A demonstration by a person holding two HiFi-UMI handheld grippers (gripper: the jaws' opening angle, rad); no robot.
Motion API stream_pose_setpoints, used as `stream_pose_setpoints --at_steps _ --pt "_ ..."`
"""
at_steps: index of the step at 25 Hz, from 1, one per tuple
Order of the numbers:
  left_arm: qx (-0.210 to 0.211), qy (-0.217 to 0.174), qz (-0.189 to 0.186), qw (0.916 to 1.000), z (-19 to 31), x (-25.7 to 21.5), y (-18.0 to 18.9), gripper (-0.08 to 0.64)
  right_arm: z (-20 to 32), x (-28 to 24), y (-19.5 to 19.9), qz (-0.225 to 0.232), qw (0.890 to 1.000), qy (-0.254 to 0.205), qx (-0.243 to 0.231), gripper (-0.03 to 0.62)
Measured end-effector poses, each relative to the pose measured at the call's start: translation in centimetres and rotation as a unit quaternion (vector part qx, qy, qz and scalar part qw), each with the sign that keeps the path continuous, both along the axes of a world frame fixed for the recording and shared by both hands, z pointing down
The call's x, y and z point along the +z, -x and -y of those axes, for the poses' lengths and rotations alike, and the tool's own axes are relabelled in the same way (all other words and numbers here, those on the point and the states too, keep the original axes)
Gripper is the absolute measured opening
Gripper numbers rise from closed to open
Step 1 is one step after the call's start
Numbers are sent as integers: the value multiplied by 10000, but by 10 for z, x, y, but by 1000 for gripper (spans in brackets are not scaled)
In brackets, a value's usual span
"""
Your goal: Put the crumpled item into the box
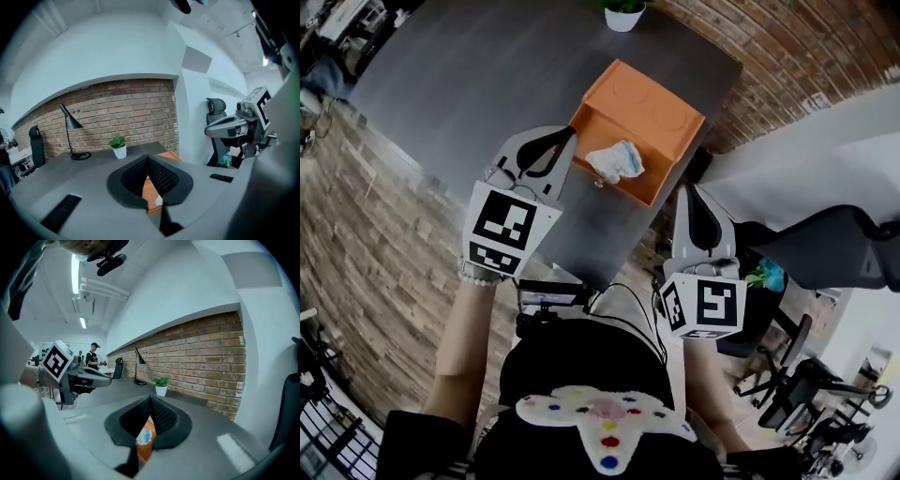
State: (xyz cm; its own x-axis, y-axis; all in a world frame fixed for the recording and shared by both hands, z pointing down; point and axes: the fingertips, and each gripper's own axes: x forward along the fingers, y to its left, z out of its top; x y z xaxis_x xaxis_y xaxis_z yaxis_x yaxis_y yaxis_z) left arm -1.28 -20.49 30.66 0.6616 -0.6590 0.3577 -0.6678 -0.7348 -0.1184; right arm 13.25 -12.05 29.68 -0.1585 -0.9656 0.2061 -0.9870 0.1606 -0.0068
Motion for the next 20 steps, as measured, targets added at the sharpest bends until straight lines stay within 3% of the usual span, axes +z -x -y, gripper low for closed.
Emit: stream_pose_setpoints --at_steps 5,9,20 --pt "-406 -305 -197 9985 -25 -34 38 8 -3 -18 22 -17 9993 -214 -319 9" --pt "-618 -544 -200 9964 -42 -54 47 7 -1 -26 26 5 9976 -307 -622 9" --pt "-1186 -548 -354 9908 -80 -66 78 8 -2 -43 54 -37 9922 -412 -1180 9"
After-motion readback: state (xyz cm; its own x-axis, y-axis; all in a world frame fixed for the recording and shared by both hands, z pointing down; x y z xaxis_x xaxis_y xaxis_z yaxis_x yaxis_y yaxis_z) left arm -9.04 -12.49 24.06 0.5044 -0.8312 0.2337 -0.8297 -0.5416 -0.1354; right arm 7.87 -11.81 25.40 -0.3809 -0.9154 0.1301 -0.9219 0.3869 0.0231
